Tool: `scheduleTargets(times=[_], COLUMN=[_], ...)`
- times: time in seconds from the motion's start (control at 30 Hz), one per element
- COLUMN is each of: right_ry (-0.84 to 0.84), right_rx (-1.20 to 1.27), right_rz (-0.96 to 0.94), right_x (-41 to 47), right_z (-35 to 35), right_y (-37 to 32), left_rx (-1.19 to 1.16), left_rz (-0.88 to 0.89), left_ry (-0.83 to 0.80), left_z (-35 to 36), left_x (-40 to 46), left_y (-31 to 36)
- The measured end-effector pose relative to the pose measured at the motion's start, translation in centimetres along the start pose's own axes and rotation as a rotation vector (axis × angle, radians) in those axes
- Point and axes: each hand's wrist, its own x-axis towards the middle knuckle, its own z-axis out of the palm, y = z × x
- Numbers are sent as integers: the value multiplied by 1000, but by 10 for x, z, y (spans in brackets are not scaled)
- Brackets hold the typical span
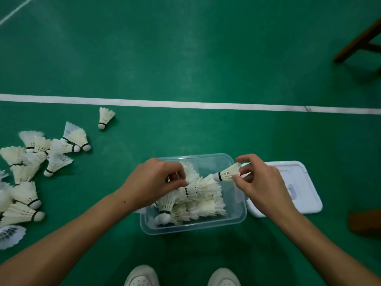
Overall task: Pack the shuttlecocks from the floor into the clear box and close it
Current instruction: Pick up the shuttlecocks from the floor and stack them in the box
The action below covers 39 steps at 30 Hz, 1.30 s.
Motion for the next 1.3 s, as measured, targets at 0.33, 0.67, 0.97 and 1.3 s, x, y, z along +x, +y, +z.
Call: scheduleTargets(times=[0.33,0.67,0.97,1.3], right_ry=[-33,-145,-234,-363], right_rx=[-285,-106,54,-77], right_rz=[-147,-91,51,89], right_x=[7,8,14,20], right_z=[4,19,21,33], right_y=[-7,-12,-12,-18], left_rx=[28,24,34,71], left_rz=[11,2,5,21], left_ry=[-3,13,5,-33], left_z=[2,-1,-1,8], left_x=[2,2,0,2], left_y=[5,7,4,4])
